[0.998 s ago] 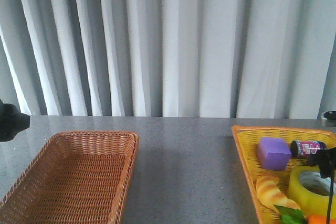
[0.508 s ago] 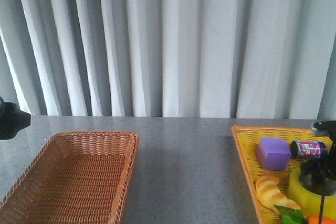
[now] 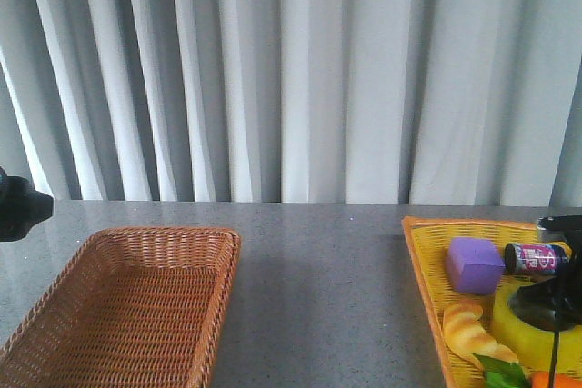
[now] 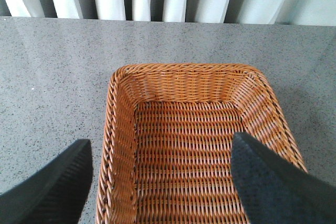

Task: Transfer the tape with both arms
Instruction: 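Lower the right gripper onto the yellow tape roll and close it, then lift the tape roll with the right gripper and set it on the table between baskets, then open the right gripper and raise it away from the tape, then reach the left gripper down to the tape roll and grasp its rim, then lift the tape with the left gripper and lower it into the brown basket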

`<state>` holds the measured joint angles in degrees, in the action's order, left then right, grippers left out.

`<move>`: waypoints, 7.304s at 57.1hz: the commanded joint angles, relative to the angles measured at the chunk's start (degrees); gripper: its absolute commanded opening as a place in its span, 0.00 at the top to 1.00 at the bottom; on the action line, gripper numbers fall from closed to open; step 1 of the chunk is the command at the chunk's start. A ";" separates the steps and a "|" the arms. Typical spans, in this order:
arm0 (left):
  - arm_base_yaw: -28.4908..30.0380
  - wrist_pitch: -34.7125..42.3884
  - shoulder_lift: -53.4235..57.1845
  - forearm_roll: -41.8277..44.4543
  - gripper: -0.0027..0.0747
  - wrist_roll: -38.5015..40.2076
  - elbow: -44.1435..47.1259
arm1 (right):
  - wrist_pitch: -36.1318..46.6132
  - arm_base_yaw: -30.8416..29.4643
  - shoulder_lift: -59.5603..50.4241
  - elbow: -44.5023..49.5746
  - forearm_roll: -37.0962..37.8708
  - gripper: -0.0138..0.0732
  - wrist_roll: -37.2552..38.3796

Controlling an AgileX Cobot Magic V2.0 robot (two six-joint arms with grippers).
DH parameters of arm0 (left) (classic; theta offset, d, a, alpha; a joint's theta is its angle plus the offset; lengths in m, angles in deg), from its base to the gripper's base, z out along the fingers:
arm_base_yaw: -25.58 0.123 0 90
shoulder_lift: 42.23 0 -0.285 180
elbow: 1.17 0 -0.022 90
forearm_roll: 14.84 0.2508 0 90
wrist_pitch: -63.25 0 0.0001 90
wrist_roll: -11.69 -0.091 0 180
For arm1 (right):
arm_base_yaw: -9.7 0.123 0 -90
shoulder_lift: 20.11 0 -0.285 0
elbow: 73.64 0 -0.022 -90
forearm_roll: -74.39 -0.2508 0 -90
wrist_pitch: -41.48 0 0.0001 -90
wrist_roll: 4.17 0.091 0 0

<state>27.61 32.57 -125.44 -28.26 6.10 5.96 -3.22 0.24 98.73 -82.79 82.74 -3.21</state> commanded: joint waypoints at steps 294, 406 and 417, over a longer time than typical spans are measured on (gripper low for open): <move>-30.73 -10.58 -49.14 10.50 0.78 9.65 -44.37 | -8.90 -0.43 -26.23 -7.11 -8.83 0.85 -1.71; -12.96 -8.56 -22.52 23.40 0.97 14.00 -18.75 | -8.90 -0.43 -26.23 -7.11 -8.83 0.85 -1.71; -12.96 -7.73 -27.16 23.57 0.96 18.11 -18.75 | -8.90 -0.43 -26.23 -7.11 -8.83 0.85 -1.71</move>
<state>14.61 20.02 -154.06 -4.77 21.00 -11.08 -15.16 0.14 74.22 -88.61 73.95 -4.69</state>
